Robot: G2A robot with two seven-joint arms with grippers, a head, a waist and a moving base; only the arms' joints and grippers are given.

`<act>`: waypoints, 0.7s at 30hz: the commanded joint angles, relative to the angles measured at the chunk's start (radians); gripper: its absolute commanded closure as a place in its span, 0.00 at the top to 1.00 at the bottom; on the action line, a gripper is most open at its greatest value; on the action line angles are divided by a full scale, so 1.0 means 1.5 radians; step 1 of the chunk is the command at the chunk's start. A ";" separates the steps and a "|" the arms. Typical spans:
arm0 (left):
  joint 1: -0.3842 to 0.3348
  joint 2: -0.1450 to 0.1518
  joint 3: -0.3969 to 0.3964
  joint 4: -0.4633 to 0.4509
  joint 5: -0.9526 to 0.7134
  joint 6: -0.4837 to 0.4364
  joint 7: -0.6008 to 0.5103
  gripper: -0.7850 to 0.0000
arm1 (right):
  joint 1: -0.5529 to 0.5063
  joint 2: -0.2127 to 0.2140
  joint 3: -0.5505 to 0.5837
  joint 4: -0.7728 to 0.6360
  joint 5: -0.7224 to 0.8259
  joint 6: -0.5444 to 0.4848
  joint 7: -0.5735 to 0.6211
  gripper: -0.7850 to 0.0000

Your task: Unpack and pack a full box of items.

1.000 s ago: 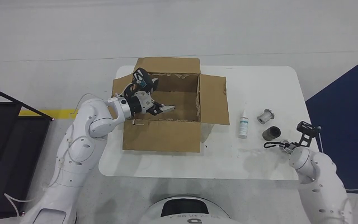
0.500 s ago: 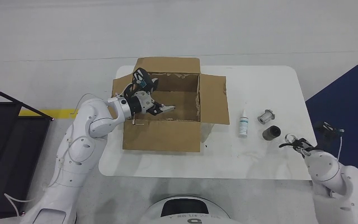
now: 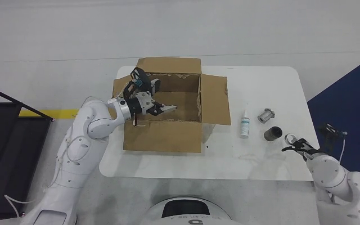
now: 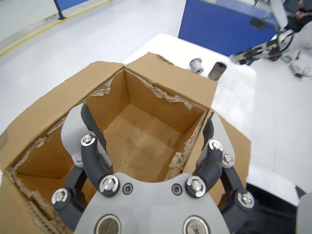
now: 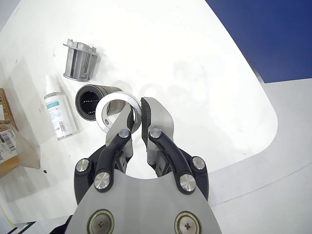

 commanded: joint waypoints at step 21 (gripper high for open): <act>-0.178 -0.007 0.147 0.187 -0.652 0.196 -0.425 1.00 | 0.152 -0.015 -0.464 -0.230 -0.534 -0.029 0.005 0.00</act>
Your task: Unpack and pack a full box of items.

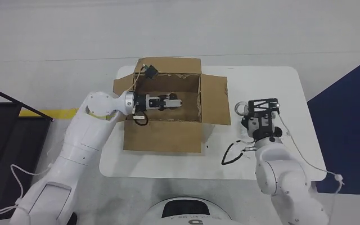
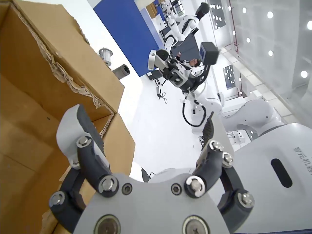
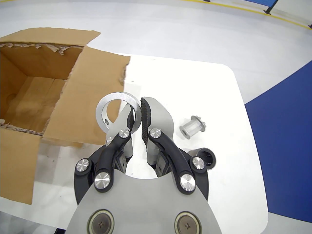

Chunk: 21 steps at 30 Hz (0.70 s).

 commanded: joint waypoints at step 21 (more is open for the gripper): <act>-0.081 -0.044 0.146 0.045 0.037 -0.085 0.017 0.44 | 0.071 -0.035 -0.187 0.000 -0.105 0.006 0.076 0.00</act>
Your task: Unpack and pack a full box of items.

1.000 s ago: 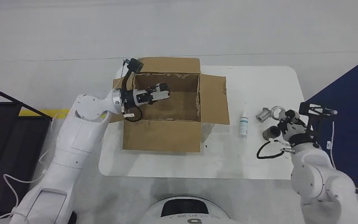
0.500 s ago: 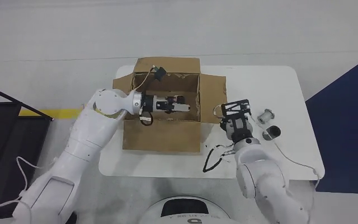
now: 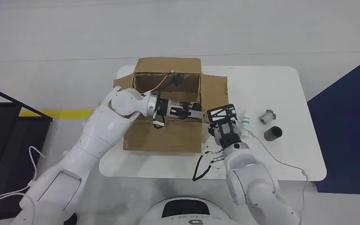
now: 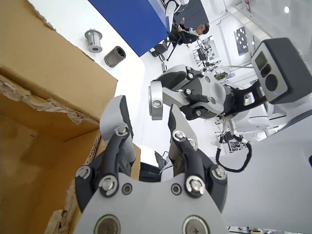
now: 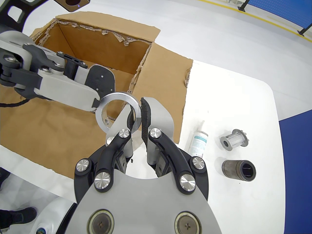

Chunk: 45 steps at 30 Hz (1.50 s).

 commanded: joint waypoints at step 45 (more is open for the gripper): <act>0.001 0.054 -0.118 0.032 0.198 0.134 -0.054 0.00 | -0.059 -0.035 0.119 0.000 0.073 0.031 -0.098 0.35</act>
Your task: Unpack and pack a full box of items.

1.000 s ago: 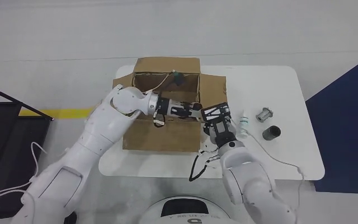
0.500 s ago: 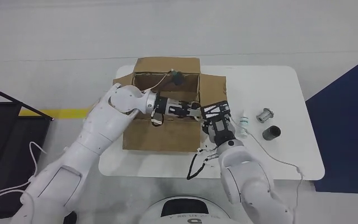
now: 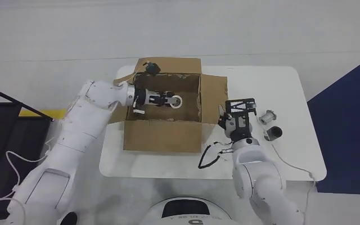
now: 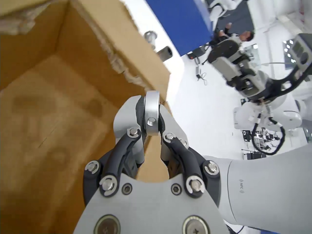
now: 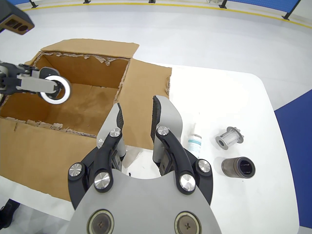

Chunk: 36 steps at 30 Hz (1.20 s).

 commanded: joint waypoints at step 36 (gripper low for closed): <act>0.050 0.019 -0.033 -0.112 0.143 0.050 0.142 1.00 | -0.236 0.008 0.312 0.045 0.238 -0.113 -0.194 1.00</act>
